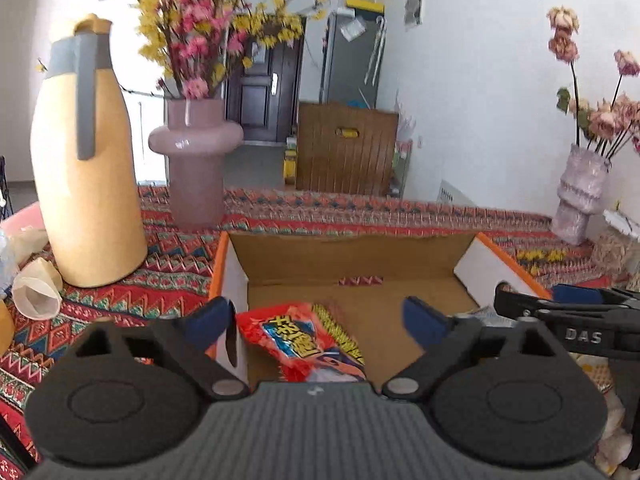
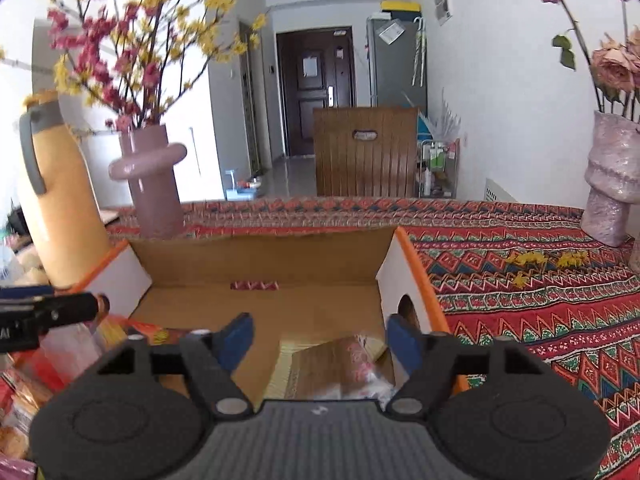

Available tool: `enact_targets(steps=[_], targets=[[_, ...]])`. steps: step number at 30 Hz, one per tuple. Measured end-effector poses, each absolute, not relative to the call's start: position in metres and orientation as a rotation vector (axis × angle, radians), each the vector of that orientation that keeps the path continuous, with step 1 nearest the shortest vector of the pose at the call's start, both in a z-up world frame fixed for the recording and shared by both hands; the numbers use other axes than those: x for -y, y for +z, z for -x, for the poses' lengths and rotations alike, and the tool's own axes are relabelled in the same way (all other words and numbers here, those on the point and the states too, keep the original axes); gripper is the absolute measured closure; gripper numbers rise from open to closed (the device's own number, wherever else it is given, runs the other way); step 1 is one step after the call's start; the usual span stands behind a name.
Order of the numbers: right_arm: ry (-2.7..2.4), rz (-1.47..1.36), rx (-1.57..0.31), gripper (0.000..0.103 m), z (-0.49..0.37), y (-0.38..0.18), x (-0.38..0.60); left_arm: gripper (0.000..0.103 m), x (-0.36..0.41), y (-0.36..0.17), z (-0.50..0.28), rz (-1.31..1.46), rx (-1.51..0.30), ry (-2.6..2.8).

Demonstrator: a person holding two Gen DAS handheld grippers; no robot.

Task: Organize snacks
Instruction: 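Lower the red chip bag into the box and open the left gripper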

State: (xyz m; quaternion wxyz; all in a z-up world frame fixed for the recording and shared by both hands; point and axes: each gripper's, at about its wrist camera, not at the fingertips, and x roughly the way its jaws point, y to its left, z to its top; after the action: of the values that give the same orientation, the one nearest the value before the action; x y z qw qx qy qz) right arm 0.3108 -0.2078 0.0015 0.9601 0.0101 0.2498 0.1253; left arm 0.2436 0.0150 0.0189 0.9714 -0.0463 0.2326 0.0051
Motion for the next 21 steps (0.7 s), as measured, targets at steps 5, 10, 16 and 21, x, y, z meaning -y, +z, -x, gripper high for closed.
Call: enact_targets(steps=[5,10,16,21], targets=[[0.252,-0.052,-0.442,0.0,-0.302,0.01,0.215,0.0,-0.013,0.025,-0.235,0.098,-0.43,0.013],[0.237,-0.065,-0.411,0.0,-0.299,0.016,0.218,0.0,-0.013,0.03,-0.233,0.102,-0.423,0.033],[0.224,-0.044,-0.351,0.0,-0.285,0.031,0.22,0.0,-0.013,0.05,-0.215,0.099,-0.385,0.055],[0.219,-0.023,-0.314,0.0,-0.263,0.045,0.223,0.0,-0.011,0.06,-0.194,0.079,-0.371,0.048]])
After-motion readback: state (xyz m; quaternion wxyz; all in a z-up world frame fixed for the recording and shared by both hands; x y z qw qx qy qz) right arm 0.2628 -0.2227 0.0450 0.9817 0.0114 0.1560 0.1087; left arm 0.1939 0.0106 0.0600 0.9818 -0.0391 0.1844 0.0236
